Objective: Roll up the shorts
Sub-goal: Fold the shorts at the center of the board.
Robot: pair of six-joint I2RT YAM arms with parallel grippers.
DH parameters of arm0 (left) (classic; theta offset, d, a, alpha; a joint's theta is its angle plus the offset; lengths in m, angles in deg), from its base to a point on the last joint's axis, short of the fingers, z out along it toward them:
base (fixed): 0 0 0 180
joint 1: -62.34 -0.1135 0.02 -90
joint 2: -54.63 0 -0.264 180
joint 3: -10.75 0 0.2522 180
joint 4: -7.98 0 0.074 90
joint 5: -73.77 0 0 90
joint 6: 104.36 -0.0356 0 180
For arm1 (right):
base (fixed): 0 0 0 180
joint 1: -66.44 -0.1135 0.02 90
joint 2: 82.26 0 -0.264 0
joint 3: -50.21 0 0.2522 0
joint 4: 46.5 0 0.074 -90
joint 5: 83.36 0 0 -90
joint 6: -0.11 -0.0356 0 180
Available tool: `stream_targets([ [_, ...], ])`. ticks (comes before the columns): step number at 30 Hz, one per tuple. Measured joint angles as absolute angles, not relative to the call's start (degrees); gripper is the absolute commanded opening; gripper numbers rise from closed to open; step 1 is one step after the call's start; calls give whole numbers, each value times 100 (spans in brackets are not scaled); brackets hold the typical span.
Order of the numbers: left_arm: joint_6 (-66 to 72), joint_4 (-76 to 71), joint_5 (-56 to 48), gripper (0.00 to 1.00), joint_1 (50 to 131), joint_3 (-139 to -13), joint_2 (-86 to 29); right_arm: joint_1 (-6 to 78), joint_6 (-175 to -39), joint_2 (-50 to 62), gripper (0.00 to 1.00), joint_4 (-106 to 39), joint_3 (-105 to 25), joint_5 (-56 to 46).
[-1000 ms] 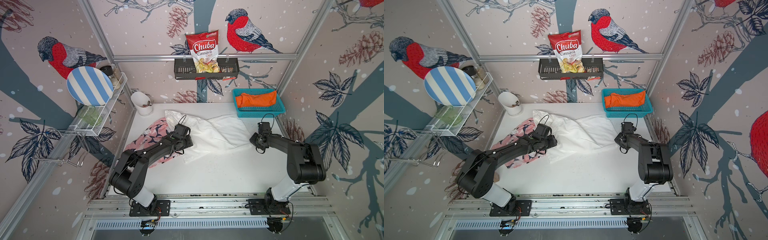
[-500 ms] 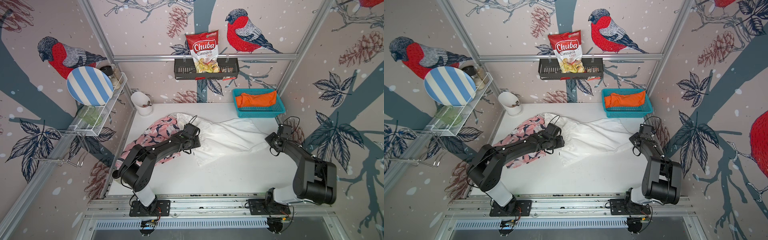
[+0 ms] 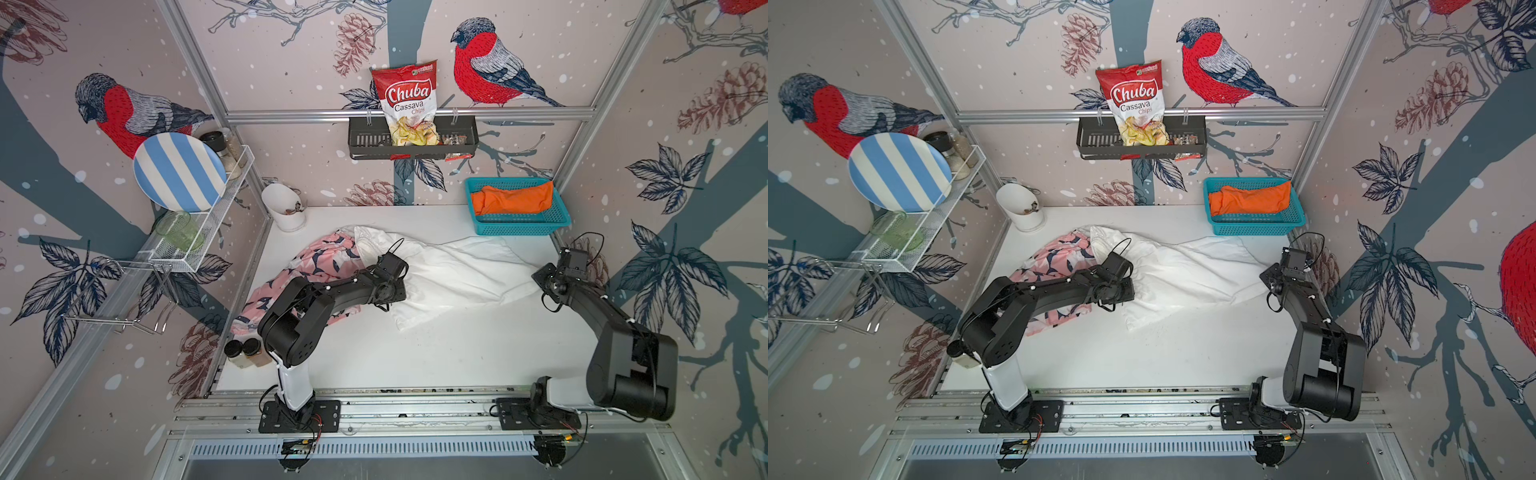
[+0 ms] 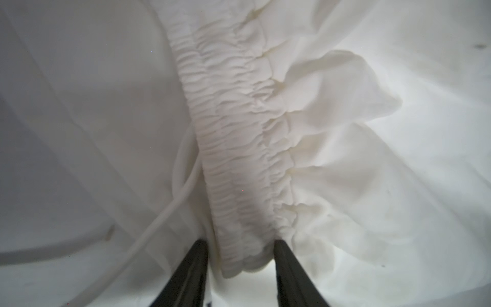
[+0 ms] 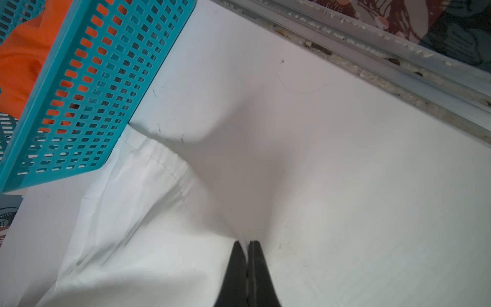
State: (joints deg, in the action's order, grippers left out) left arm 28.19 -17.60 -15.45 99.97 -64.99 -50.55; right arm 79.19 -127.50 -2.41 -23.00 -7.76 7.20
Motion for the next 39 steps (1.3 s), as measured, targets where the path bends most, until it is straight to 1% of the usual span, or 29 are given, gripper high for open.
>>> stream_targets([
  [7, 2747, -1734, -1431, 45, 10032, -6630, -5121, 7869, -12776, -228, 0, -2304, -808, 707],
  [12, 2716, -1817, -1495, 42, 10077, -6709, -4992, 7823, -12776, -228, 0, -2309, -830, 696],
  [14, 2692, -1830, -1495, 42, 10077, -6798, -5095, 7814, -12776, -228, 0, -2311, -830, 696],
  [17, 2672, -1858, -1495, 44, 10077, -6908, -5329, 7810, -12776, -228, 0, -2311, -808, 694],
  [18, 2674, -1884, -1495, 42, 10077, -6923, -5370, 7810, -12776, -230, 0, -2311, -795, 694],
  [20, 2674, -1900, -1510, 23, 10080, -6956, -5401, 7810, -12776, -247, 0, -2311, -771, 694],
  [22, 2659, -1935, -1547, 8, 10082, -6986, -5405, 7810, -12776, -258, 0, -2311, -765, 696],
  [24, 2611, -1950, -1589, 0, 10082, -6993, -5385, 7810, -12778, -274, 0, -2302, -776, 696],
  [27, 2570, -2057, -1608, 0, 10084, -6997, -5123, 7810, -12780, -405, 0, -2245, -861, 672],
  [31, 2454, -2267, -1676, 0, 10084, -7244, -4452, 7865, -12778, -953, 0, -2355, -986, 346],
  [35, 2323, -2341, -1796, 0, 10084, -7520, -3523, 7908, -12903, -1887, 0, -2516, -1213, 198],
  [39, 2148, -2416, -1831, 0, 10084, -7900, -2540, 7913, -13010, -2903, 0, -2794, -1611, 320],
])
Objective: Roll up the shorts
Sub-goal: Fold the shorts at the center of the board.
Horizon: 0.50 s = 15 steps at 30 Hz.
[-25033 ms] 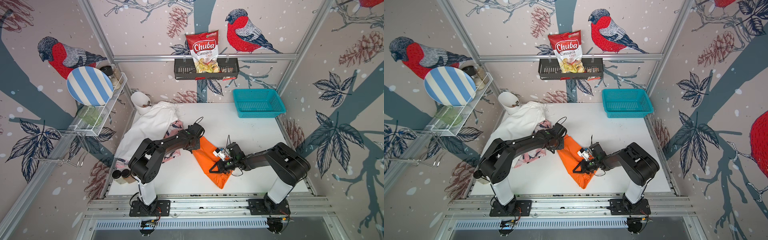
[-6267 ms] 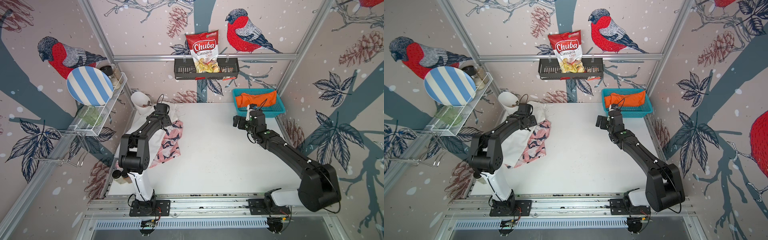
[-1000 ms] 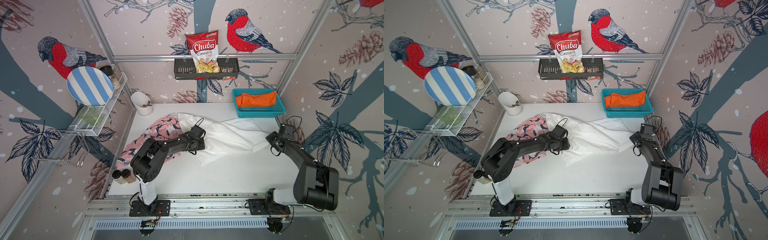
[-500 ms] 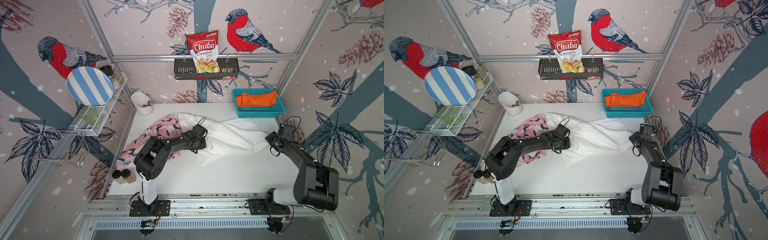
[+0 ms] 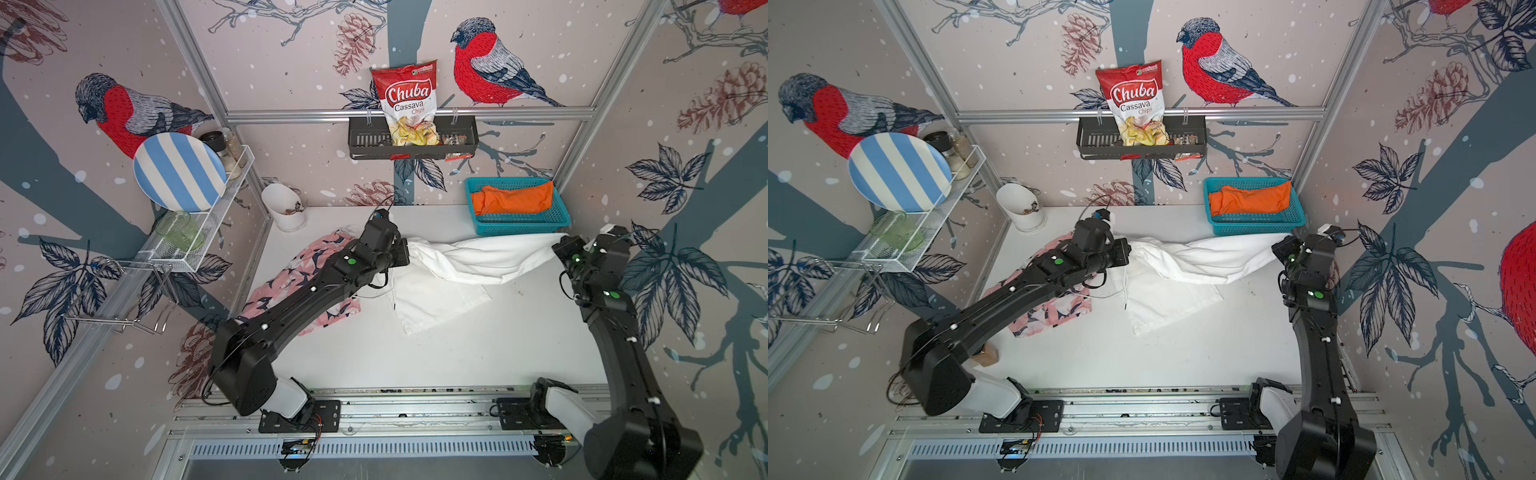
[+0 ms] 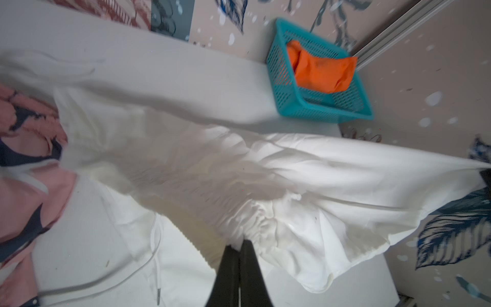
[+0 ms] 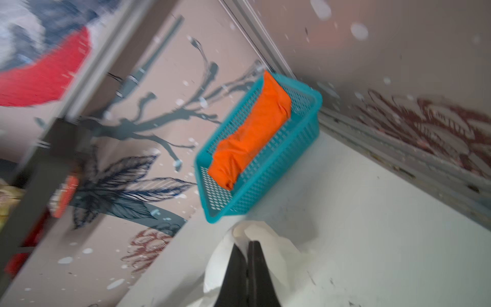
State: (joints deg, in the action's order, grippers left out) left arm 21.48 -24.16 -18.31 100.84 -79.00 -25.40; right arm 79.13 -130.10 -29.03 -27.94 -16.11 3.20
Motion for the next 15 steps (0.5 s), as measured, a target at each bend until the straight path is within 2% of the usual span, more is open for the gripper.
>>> stream_targets([
  [9, 1820, -2446, -1768, 0, 10088, -8766, -691, 7924, -13010, -4372, 0, -3065, -3132, 1415],
  [15, 1671, -2453, -1486, 0, 10104, -9640, -446, 7924, -12881, -4112, 0, -3338, -4282, 1715],
])
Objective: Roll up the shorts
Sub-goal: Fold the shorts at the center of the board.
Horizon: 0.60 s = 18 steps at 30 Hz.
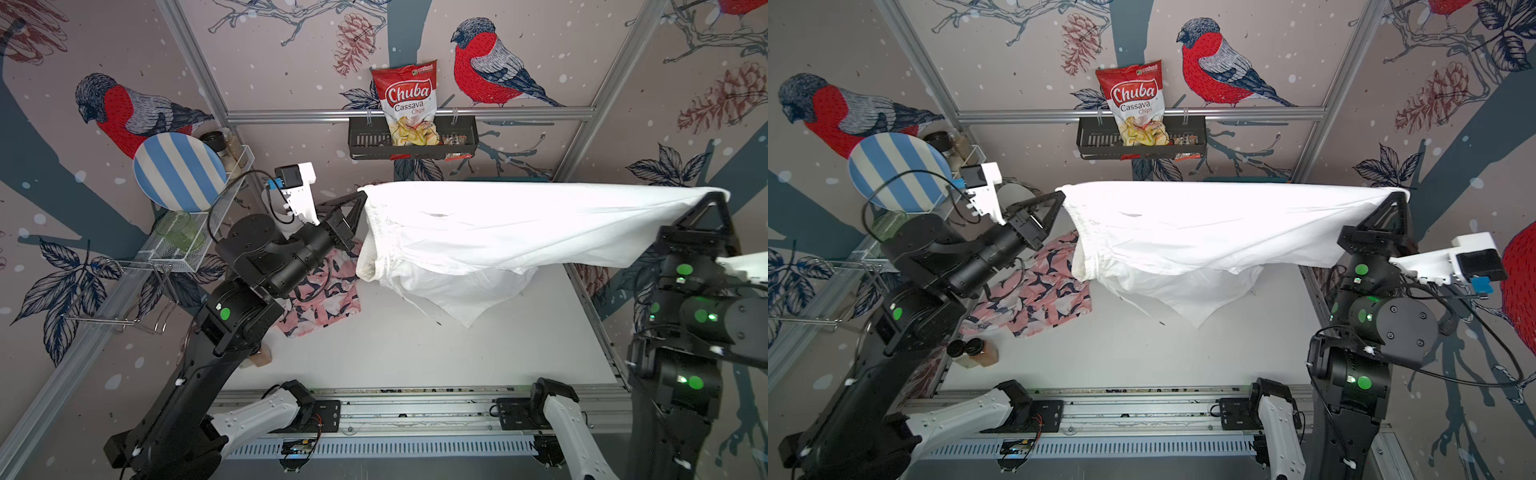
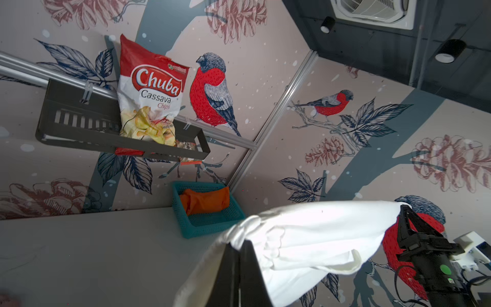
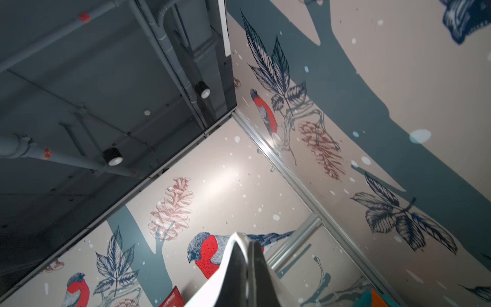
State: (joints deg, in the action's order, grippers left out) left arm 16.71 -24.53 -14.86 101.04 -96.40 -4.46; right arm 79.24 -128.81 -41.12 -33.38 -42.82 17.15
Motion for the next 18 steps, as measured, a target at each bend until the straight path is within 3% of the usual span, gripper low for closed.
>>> stream_targets([
  [9, 1525, -2590, -2192, 0, 10099, -10425, -1442, 7908, -12889, -2280, 0, -3655, -5331, 1385],
  [18, 1907, -2075, -2181, 0, 8891, -8978, -2942, 7159, -12579, -418, 0, -3839, -4548, 1216],
])
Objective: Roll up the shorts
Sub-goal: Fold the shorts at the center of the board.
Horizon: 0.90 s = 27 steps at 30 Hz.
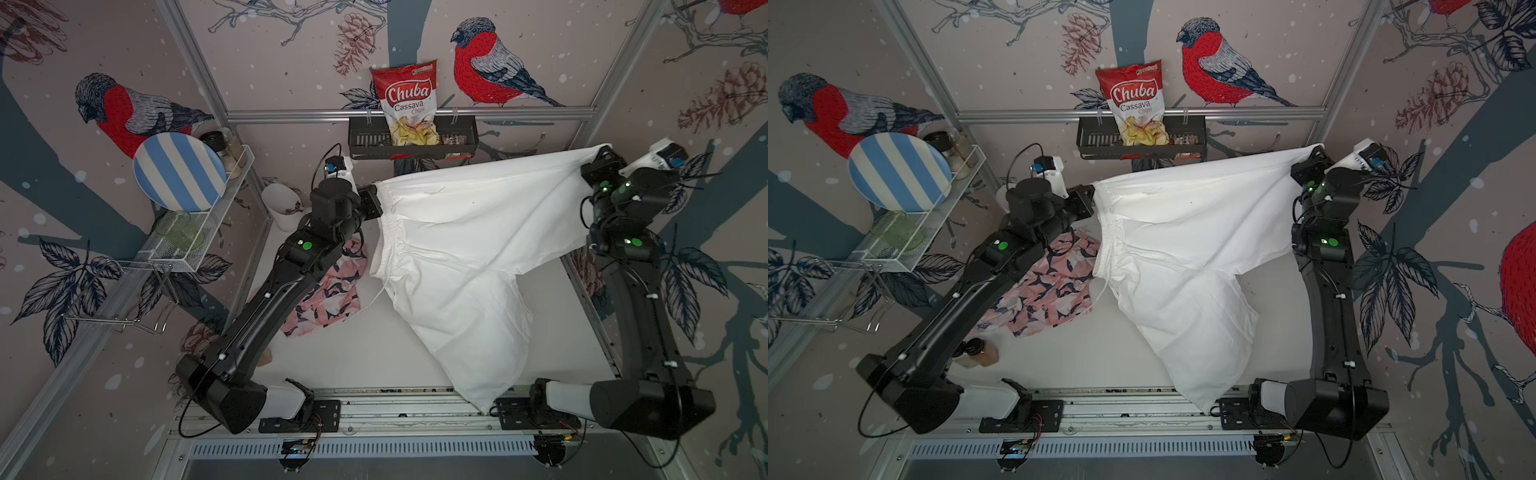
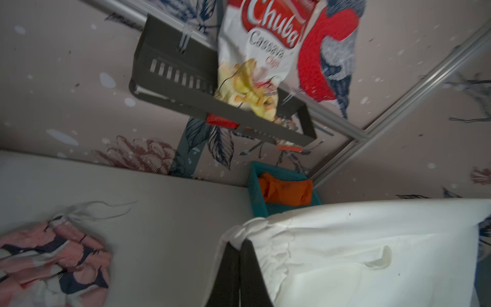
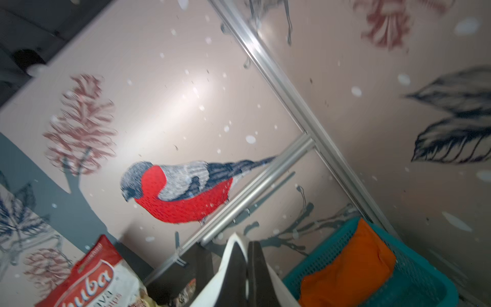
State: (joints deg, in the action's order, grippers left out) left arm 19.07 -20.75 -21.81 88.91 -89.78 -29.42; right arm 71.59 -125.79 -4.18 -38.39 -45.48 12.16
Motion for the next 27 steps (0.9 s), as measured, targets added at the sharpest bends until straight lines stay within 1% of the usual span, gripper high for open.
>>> stream_targets([
  [3, 2012, -1998, -1956, 0, 8552, -8938, -3792, 6984, -12457, 46, 0, -3917, -4124, 1267],
  [7, 2010, -1998, -1595, 0, 8217, -9354, -4854, 6842, -12457, 428, 0, -3965, -3823, 1264],
  [11, 1988, -1957, -1082, 0, 7981, -9751, -5591, 6756, -12472, 428, 0, -4038, -3532, 1201],
  [15, 1909, -1992, -581, 0, 7905, -10285, -6183, 6711, -12603, 185, 0, -4055, -3114, 1083],
  [21, 1695, -2287, -210, 0, 7901, -10446, -6474, 6590, -12776, -446, 0, -4081, -2170, 679],
  [24, 1621, -2367, -118, 0, 7868, -10197, -6424, 6555, -12927, -792, 0, -3885, -1661, 488],
  [27, 1564, -2481, 20, 0, 7748, -9692, -6209, 6496, -13038, -1261, 0, -3531, -1228, 314],
])
